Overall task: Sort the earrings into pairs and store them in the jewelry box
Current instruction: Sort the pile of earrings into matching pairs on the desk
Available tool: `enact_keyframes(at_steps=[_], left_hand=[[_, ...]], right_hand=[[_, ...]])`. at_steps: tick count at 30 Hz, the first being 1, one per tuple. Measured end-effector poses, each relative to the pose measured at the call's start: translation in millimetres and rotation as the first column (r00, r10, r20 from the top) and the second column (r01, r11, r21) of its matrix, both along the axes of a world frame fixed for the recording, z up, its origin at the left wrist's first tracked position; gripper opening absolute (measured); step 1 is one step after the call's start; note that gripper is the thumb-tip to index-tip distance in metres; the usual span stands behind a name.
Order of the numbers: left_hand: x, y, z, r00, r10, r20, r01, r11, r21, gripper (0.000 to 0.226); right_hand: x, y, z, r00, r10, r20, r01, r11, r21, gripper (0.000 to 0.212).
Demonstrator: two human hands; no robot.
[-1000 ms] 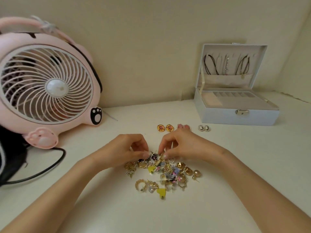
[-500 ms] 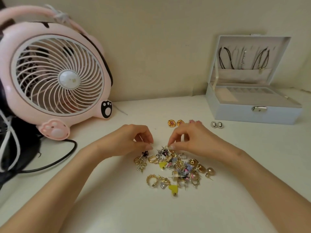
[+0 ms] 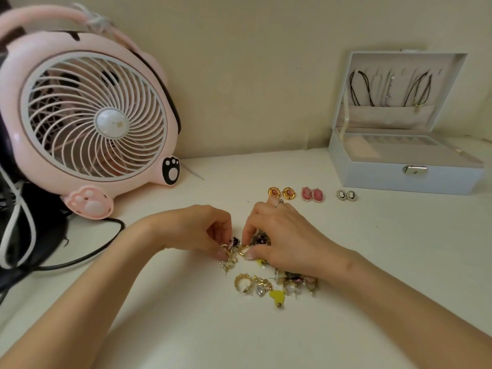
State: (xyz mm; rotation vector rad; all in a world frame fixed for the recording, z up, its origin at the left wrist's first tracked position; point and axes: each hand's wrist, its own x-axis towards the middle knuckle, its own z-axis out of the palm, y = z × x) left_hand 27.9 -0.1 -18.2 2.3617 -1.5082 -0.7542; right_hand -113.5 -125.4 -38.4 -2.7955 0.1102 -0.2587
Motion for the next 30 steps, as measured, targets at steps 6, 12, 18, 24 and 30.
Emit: enact_keyframes(at_steps=[6,12,18,24,30], left_hand=[[-0.2,1.1,1.4,1.0,-0.015,-0.018,0.014,1.0,-0.015,0.019],[1.1,3.2,4.5,0.999,-0.02,-0.041,0.017,0.998,-0.061,0.017],[1.2,2.5,4.6,0.996,-0.072,-0.043,0.068,0.995,-0.072,0.025],[5.3,1.3,1.7,0.998,-0.062,-0.016,0.059,0.987,-0.149,0.022],[-12.4,-4.5,5.8,0.992,-0.083,0.095,0.113,0.918,-0.38,0.01]], right_hand=[[-0.6,0.5,1.0,1.0,0.004,-0.004,-0.004,0.998,0.07,0.016],[-9.8,0.0,13.6,0.981,0.192,-0.015,-0.177,0.932,0.316,0.012],[-7.3,8.9,4.7,0.956,0.282,-0.077,-0.277,0.958,0.072,0.017],[-17.0,-2.8,23.9,0.991,0.124,0.056,-0.135,0.84,0.526,0.01],[-18.4,-41.5,34.1,0.959,-0.15,0.242,-0.066,0.71,0.701,0.008]])
